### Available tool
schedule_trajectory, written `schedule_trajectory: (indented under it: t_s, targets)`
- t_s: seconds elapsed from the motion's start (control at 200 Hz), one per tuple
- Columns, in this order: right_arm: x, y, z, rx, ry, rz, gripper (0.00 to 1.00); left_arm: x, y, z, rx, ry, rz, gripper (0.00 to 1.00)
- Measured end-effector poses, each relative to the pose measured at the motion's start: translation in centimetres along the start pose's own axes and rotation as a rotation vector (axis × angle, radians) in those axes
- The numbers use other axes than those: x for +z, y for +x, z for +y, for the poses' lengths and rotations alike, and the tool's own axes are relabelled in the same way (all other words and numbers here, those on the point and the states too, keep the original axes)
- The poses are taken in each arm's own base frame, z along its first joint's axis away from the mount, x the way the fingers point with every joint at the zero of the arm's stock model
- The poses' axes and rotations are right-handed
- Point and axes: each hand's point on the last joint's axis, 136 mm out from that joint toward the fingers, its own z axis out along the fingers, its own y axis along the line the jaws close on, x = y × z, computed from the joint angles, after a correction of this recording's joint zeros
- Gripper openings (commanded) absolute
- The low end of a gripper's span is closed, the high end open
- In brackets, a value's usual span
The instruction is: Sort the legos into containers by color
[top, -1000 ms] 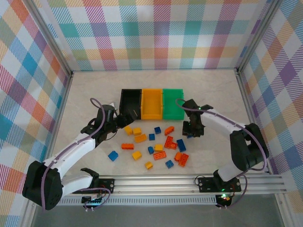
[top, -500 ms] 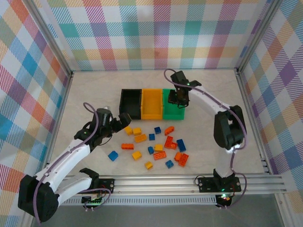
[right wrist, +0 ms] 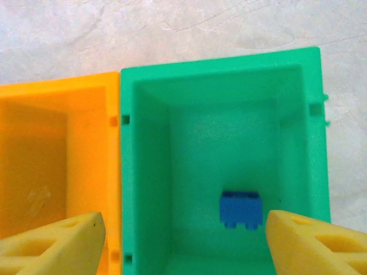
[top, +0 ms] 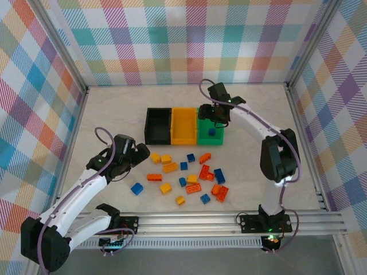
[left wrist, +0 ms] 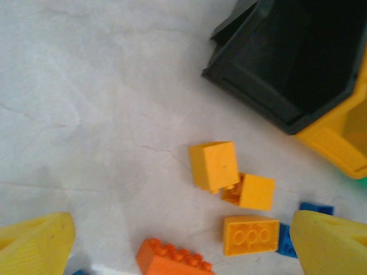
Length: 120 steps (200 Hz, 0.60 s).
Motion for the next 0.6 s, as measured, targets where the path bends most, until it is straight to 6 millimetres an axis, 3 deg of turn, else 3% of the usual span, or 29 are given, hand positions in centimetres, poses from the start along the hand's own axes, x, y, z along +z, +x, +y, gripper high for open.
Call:
schedule_trajectory:
  t_s: [0.165,0.375,0.47,0.6]
  targets:
    - [-1.4,2.2,-0.7,0.018,-0.031,-0.009,0.74,1.1,2.2,2.4,-0.002,-0.132,0.110,0.87]
    - [-0.4,5.1,-2.3,0.022,-0.002,0.036,0.74,1.8,6.8,4.0,0.015,-0.189,0.263,0.85]
    - [-0.3,5.4,-2.5,0.022,0.001,0.041,0.74,1.9,9.3,5.0,0.028,-0.218,0.334,0.81]
    - [-0.7,4.7,-2.3,0.024,-0.013,0.015,0.74,1.7,9.8,5.5,0.024,-0.237,0.346,0.80]
